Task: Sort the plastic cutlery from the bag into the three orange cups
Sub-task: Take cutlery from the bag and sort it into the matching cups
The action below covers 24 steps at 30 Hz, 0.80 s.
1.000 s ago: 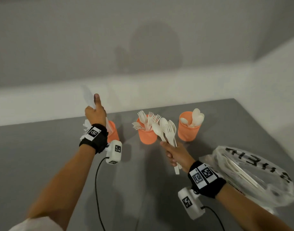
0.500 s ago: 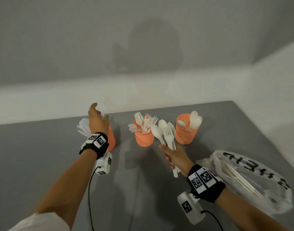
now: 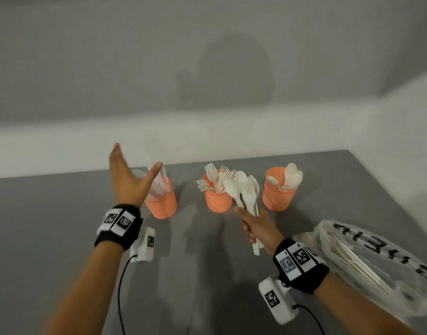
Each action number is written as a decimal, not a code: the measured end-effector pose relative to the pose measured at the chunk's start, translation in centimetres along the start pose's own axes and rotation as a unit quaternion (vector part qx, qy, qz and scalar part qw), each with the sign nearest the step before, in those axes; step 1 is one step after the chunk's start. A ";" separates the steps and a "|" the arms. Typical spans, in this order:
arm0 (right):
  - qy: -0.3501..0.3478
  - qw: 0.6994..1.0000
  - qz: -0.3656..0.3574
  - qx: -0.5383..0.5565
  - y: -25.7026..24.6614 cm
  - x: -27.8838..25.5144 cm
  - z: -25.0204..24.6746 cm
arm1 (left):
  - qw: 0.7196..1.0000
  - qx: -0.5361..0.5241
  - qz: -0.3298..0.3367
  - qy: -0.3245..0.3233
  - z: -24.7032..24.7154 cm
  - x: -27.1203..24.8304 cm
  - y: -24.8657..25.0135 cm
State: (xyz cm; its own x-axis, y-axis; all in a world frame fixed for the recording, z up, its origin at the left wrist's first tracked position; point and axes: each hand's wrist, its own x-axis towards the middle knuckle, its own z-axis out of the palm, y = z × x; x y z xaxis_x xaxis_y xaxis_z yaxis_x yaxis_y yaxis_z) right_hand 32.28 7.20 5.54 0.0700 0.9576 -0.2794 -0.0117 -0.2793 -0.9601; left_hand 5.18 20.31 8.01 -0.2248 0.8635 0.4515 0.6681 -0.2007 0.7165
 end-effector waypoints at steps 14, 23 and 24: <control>0.028 0.999 0.024 0.001 0.9 -1.5 -0.9 | 0.976 -0.106 -0.165 -0.089 3.9 0.4 -2.3; 0.047 0.999 -0.007 -0.005 -0.1 -1.9 -2.6 | 0.976 0.046 -0.186 -0.103 6.4 1.9 -1.4; 0.046 0.999 -0.009 -0.002 -0.1 -2.0 -2.6 | 0.975 0.051 -0.184 -0.112 6.6 1.8 -1.3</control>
State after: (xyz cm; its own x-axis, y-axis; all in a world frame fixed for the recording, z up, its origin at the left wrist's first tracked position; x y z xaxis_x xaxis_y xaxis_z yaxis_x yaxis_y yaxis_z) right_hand 34.72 5.15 6.16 0.1625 0.9517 -0.2604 -0.0058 -0.2630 -0.9648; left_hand 8.56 25.14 4.38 -0.3097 0.9500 0.0394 0.6416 0.1782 0.7461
